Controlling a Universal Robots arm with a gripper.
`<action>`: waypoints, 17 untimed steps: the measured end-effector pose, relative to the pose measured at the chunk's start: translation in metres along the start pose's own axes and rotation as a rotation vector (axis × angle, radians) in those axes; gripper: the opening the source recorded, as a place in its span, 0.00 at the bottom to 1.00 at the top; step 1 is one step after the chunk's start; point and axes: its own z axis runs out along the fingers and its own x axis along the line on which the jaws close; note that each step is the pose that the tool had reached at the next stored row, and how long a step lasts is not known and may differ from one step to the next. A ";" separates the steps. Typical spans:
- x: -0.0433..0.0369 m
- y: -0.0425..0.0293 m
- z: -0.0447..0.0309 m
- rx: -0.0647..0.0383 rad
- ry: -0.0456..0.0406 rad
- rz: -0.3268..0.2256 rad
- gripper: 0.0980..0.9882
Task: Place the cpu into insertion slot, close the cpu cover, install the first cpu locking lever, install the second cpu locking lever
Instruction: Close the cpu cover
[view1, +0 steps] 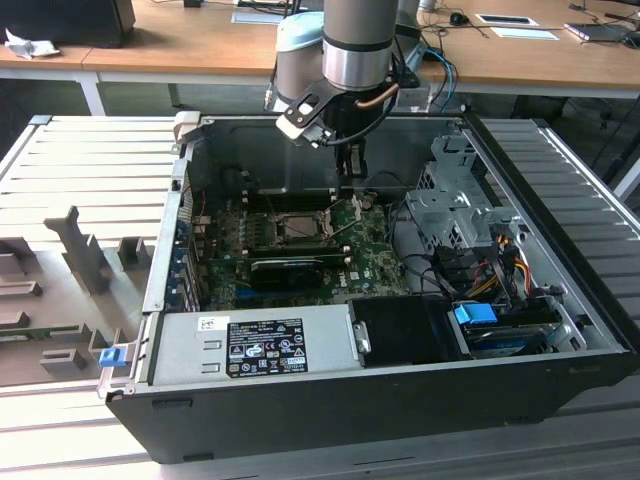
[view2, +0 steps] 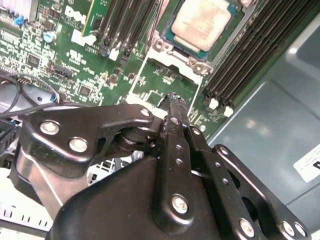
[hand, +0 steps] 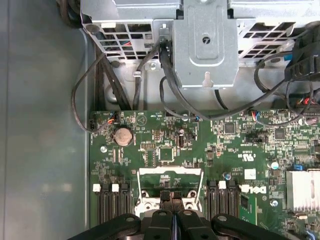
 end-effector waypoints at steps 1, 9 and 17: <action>0.0000 0.0013 0.0004 0.000 0.0000 0.000 0.01; 0.0000 0.0044 0.0056 0.000 -0.0002 -0.001 0.01; 0.0005 0.0298 0.0115 0.001 -0.0007 -0.005 0.01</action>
